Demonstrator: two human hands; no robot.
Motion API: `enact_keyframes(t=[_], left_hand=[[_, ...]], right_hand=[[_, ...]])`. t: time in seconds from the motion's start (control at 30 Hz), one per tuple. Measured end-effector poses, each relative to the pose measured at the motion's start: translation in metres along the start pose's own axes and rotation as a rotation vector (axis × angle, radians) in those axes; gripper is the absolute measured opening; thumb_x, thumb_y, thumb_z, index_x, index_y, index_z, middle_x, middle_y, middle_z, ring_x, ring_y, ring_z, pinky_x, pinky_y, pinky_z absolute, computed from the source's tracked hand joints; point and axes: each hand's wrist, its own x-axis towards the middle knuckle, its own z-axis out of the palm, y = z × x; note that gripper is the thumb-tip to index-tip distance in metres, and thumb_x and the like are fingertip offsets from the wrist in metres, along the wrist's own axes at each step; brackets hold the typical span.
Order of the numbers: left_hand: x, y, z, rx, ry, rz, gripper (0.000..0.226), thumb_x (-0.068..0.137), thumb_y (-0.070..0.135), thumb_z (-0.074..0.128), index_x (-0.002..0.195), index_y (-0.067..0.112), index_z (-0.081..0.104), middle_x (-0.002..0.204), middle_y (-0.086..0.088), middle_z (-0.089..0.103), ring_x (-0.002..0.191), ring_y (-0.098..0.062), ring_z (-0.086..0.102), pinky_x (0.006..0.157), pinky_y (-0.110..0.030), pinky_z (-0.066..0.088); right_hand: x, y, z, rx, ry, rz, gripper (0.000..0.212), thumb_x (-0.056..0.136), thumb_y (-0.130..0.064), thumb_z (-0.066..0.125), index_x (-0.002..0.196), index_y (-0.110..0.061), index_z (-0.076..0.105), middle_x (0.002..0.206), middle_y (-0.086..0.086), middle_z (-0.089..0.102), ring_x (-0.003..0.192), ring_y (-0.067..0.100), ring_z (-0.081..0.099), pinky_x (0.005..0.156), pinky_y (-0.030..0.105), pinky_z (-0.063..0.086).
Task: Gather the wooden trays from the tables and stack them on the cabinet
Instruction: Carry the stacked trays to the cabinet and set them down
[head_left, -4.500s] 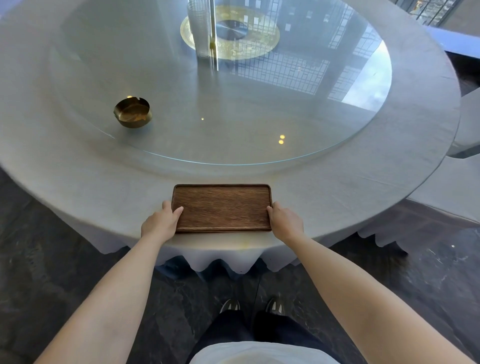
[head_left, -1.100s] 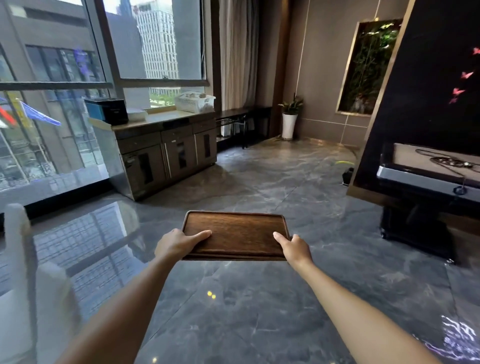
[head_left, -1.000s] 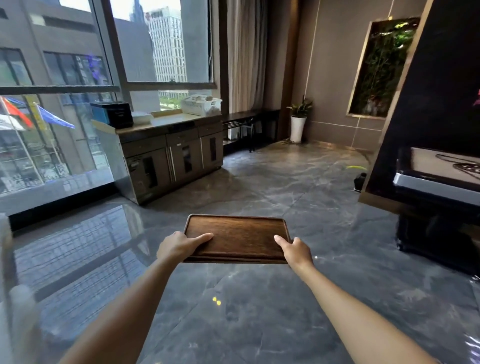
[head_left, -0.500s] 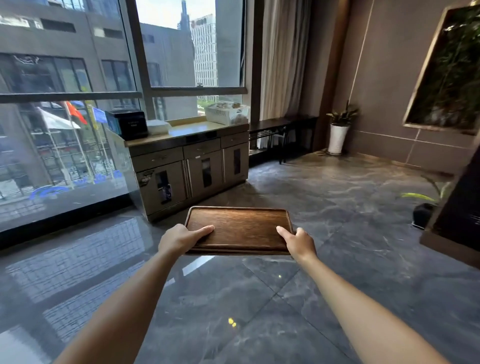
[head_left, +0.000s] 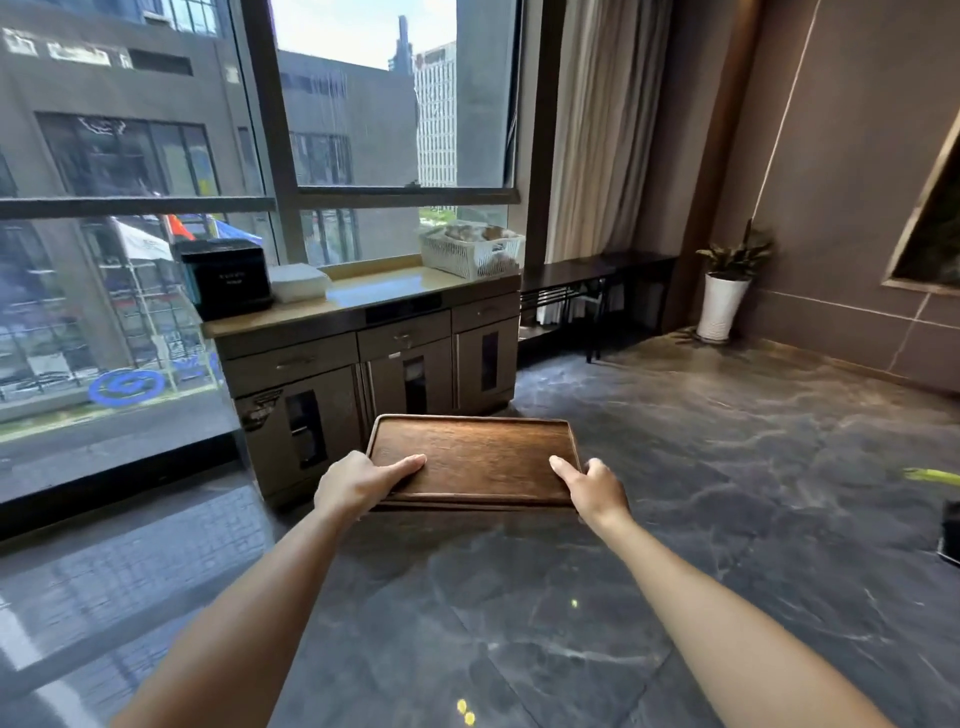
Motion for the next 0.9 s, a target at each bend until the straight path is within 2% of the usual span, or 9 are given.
enact_keyframes(t=[0.1, 0.27, 0.33, 0.43, 0.53, 0.63, 0.9], left_hand=[[0.068, 0.022, 0.025, -0.016, 0.014, -0.032, 0.075, 0.066, 0.073, 0.061, 0.095, 0.003, 0.063, 0.102, -0.012, 0.068, 0.099, -0.032, 0.063, 0.074, -0.033, 0.045], [0.193, 0.057, 0.069, 0.014, 0.033, -0.086, 0.074, 0.066, 0.073, 0.06, 0.09, 0.004, 0.064, 0.105, -0.015, 0.069, 0.101, -0.033, 0.063, 0.076, -0.033, 0.046], [0.244, 0.074, 0.084, 0.02, 0.051, -0.107, 0.072, 0.066, 0.074, 0.059, 0.087, 0.005, 0.063, 0.106, -0.014, 0.069, 0.102, -0.033, 0.063, 0.076, -0.033, 0.045], [0.32, 0.109, 0.1, 0.005, 0.071, -0.16, 0.078, 0.068, 0.075, 0.057, 0.097, 0.003, 0.064, 0.11, -0.013, 0.068, 0.105, -0.032, 0.062, 0.077, -0.032, 0.044], [0.394, 0.148, 0.108, -0.027, 0.101, -0.193, 0.082, 0.066, 0.077, 0.057, 0.099, 0.002, 0.065, 0.109, -0.013, 0.069, 0.103, -0.033, 0.062, 0.076, -0.033, 0.044], [0.463, 0.175, 0.109, -0.034, 0.145, -0.226, 0.081, 0.066, 0.076, 0.058, 0.102, 0.003, 0.063, 0.111, -0.013, 0.068, 0.105, -0.033, 0.061, 0.083, -0.035, 0.047], [0.662, 0.194, 0.137, -0.034, 0.159, -0.311, 0.081, 0.068, 0.074, 0.057, 0.109, 0.003, 0.06, 0.119, -0.013, 0.065, 0.112, -0.033, 0.058, 0.089, -0.036, 0.047]], right_hand=[[0.079, -0.006, 0.016, -0.016, -0.024, -0.001, 0.041, 0.085, -0.046, 0.058, 0.066, -0.015, 0.041, 0.097, 0.016, 0.06, 0.101, 0.038, 0.061, 0.084, 0.042, 0.05], [0.23, -0.005, 0.06, -0.016, -0.094, -0.032, 0.038, 0.088, -0.04, 0.058, 0.086, -0.003, 0.048, 0.113, 0.024, 0.061, 0.104, 0.038, 0.058, 0.082, 0.038, 0.047], [0.294, -0.01, 0.076, -0.021, -0.128, -0.049, 0.04, 0.088, -0.04, 0.058, 0.092, -0.001, 0.053, 0.114, 0.024, 0.061, 0.104, 0.039, 0.058, 0.087, 0.043, 0.05], [0.392, -0.034, 0.087, -0.051, -0.175, -0.086, 0.052, 0.087, -0.044, 0.057, 0.107, 0.004, 0.057, 0.116, 0.022, 0.062, 0.105, 0.038, 0.059, 0.087, 0.045, 0.051], [0.487, -0.064, 0.095, -0.068, -0.205, -0.137, 0.055, 0.086, -0.048, 0.055, 0.11, 0.001, 0.057, 0.117, 0.019, 0.062, 0.107, 0.036, 0.058, 0.089, 0.043, 0.051], [0.564, -0.086, 0.117, -0.087, -0.246, -0.148, 0.059, 0.084, -0.053, 0.054, 0.113, -0.002, 0.057, 0.117, 0.017, 0.062, 0.105, 0.035, 0.06, 0.089, 0.047, 0.053], [0.755, -0.126, 0.214, -0.129, -0.327, -0.163, 0.06, 0.084, -0.055, 0.052, 0.113, -0.003, 0.055, 0.116, 0.015, 0.062, 0.102, 0.034, 0.061, 0.087, 0.051, 0.054]])
